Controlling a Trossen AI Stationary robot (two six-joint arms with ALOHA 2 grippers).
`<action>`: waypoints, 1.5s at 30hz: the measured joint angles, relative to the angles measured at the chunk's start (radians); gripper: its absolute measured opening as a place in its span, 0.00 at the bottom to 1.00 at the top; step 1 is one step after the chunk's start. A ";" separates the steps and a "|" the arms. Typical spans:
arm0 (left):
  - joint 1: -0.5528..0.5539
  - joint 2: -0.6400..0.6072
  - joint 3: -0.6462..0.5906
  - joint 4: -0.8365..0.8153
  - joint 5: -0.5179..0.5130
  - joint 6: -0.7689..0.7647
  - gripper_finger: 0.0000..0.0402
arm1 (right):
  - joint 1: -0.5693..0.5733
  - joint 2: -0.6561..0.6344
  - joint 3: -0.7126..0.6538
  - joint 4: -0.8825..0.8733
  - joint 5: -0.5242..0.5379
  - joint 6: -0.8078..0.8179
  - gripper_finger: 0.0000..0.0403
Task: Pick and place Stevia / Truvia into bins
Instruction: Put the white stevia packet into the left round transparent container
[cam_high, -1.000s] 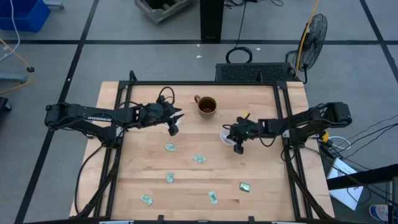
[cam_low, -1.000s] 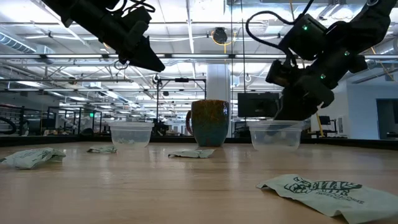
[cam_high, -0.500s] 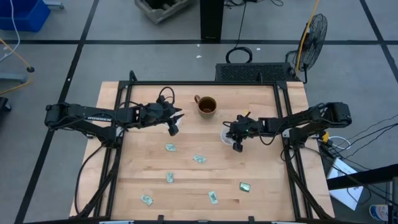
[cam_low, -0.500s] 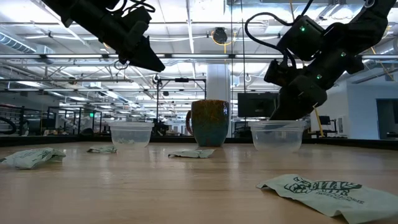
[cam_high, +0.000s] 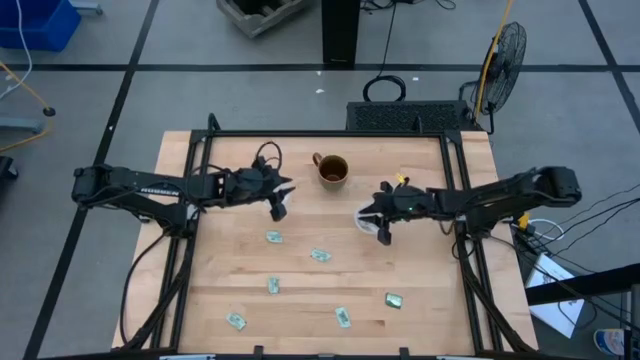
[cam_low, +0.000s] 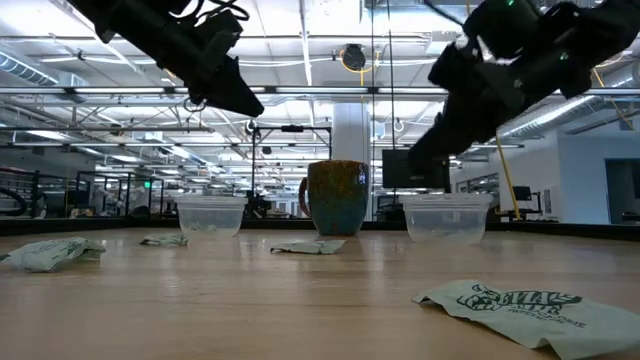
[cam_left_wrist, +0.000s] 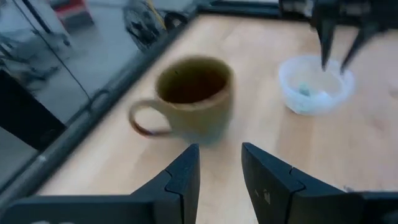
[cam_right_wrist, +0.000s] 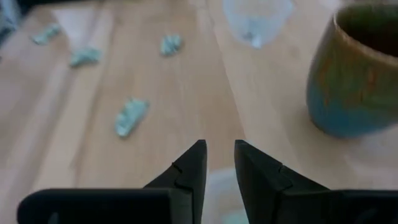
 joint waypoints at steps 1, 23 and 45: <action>-0.011 0.000 0.000 -0.023 0.026 -0.017 0.30 | 0.008 -0.019 0.000 -0.004 0.000 0.000 0.18; -0.282 0.119 -0.002 -0.591 0.096 -0.727 0.30 | 0.058 -0.094 0.000 -0.053 0.001 -0.045 0.18; -0.192 0.338 0.002 -0.436 0.162 -0.651 0.30 | 0.058 -0.093 0.000 -0.053 0.001 -0.045 0.18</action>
